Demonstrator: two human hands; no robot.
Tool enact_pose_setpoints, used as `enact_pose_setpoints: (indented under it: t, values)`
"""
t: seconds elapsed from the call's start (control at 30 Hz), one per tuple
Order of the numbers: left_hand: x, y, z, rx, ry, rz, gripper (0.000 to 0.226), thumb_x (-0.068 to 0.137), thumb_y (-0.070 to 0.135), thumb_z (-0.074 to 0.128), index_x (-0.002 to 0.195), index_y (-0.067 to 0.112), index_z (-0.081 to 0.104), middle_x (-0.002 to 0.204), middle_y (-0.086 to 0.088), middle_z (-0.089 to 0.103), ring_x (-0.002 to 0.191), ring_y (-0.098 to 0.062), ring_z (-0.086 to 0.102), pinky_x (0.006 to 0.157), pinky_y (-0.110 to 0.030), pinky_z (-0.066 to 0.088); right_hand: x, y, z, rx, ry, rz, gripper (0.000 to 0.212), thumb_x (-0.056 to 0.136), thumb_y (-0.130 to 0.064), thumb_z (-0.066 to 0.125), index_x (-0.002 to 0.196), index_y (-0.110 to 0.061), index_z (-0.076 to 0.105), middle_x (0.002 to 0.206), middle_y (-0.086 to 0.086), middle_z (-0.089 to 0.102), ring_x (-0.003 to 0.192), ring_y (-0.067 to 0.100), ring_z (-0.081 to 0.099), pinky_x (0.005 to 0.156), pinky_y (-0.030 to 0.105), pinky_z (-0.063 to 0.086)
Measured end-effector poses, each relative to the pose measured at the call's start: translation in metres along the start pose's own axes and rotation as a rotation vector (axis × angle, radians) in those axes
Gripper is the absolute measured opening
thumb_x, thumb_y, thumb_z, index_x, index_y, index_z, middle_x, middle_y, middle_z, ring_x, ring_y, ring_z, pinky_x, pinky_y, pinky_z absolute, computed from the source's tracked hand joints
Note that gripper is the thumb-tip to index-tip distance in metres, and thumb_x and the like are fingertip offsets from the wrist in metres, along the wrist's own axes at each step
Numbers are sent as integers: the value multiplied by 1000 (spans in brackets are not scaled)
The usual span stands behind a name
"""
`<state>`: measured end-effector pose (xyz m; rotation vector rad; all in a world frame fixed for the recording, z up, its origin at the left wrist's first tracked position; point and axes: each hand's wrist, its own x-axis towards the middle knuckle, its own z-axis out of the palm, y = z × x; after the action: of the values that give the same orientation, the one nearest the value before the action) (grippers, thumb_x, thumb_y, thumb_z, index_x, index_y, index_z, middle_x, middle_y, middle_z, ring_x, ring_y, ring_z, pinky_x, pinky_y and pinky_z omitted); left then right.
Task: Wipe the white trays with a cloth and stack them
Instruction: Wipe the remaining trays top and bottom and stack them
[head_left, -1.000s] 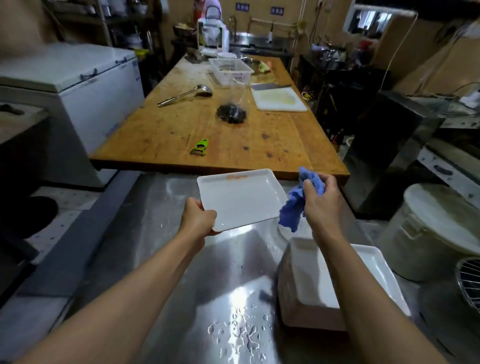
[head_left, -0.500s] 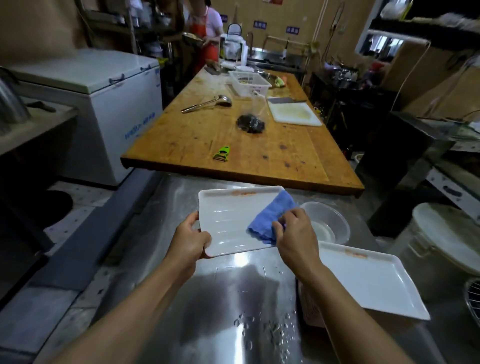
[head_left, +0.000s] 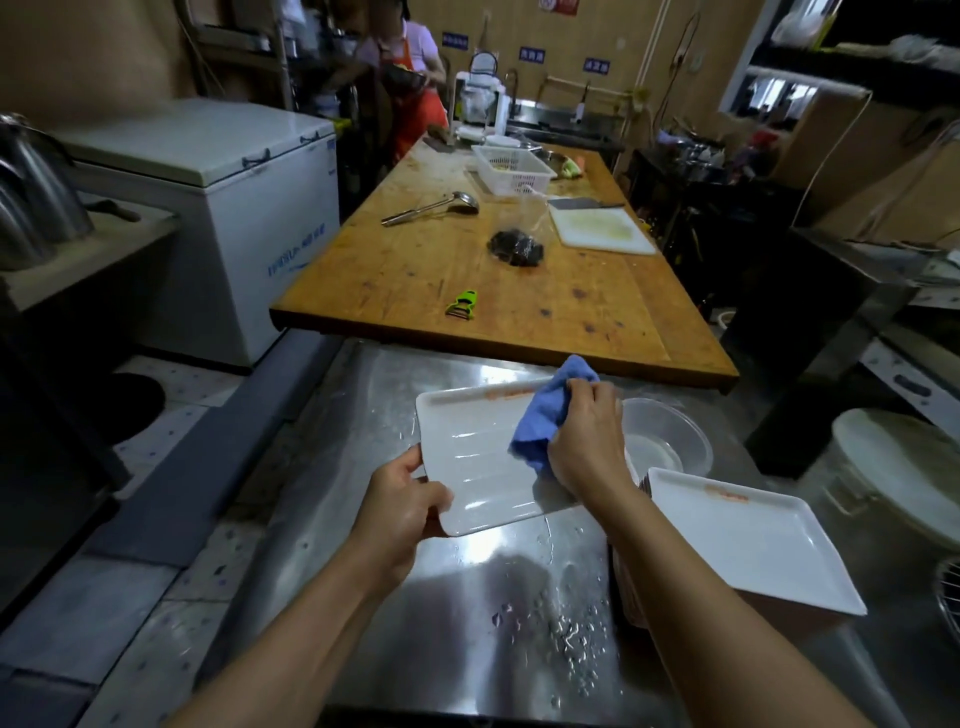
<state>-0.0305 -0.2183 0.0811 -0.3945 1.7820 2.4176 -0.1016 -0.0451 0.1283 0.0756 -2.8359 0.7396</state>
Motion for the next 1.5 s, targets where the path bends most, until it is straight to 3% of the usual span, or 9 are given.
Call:
enact_pose_setpoints:
  t: [0.13,0.3,0.43,0.53,0.7,0.87,1.03,1.17,1.5]
  values:
    - [-4,11,1,103,-35,36,54,73,-18,47,111,17,60,97,-15,70,82,-32,66,57,-35,55,-12,-16,14,141,-33,-183,32,90,0,43,121,-6,49,125,12,43,116,27,42,100,32,36]
    - [-9,11,2,211,-46,25,59,67,-19,46,110,19,61,89,-18,70,77,-33,70,68,-50,58,-34,-45,32,172,-121,-498,27,95,-12,43,119,-12,55,112,0,45,105,14,43,88,15,36]
    - [-13,9,3,260,-59,41,62,66,-19,47,108,23,61,88,-24,68,79,-38,66,72,-54,54,-33,-40,29,157,-98,-544,30,95,-14,41,120,-12,57,120,4,45,101,7,40,87,11,31]
    - [-16,9,6,181,-42,24,59,68,-21,44,107,20,61,89,-18,68,80,-34,65,61,-42,56,-31,-27,22,164,-22,-488,26,94,-12,40,110,-6,60,112,7,47,97,0,43,82,1,29]
    - [-18,13,6,108,-67,5,58,71,-21,42,110,19,59,102,-9,68,92,-33,63,53,-29,52,-16,27,-8,31,78,-223,19,93,-14,41,96,-12,60,98,8,59,94,24,55,78,37,45]
    - [-13,16,10,34,-50,-35,56,71,-22,38,101,18,63,88,-6,70,75,-26,65,49,-30,52,-9,51,-29,-223,-22,-268,20,96,-20,44,109,-16,59,114,4,55,103,20,43,79,25,27]
    - [-4,15,12,-140,-10,-105,57,74,-24,37,103,18,61,92,-7,67,83,-30,61,53,-37,57,-26,66,-41,-308,-111,-407,8,82,-16,63,85,-21,58,96,1,58,94,22,44,68,30,13]
    - [0,15,22,-186,-13,-91,56,74,-23,36,101,19,60,96,-8,65,87,-31,60,55,-37,57,-42,66,-34,-109,-106,-381,7,75,-9,57,78,-8,64,84,9,61,84,28,48,76,38,34]
    - [-1,4,32,-258,-75,-6,28,96,2,42,108,18,62,89,-4,73,76,-19,69,65,-37,59,-80,-4,-3,203,-175,-500,33,79,-12,44,103,-8,66,109,4,63,101,18,48,94,28,34]
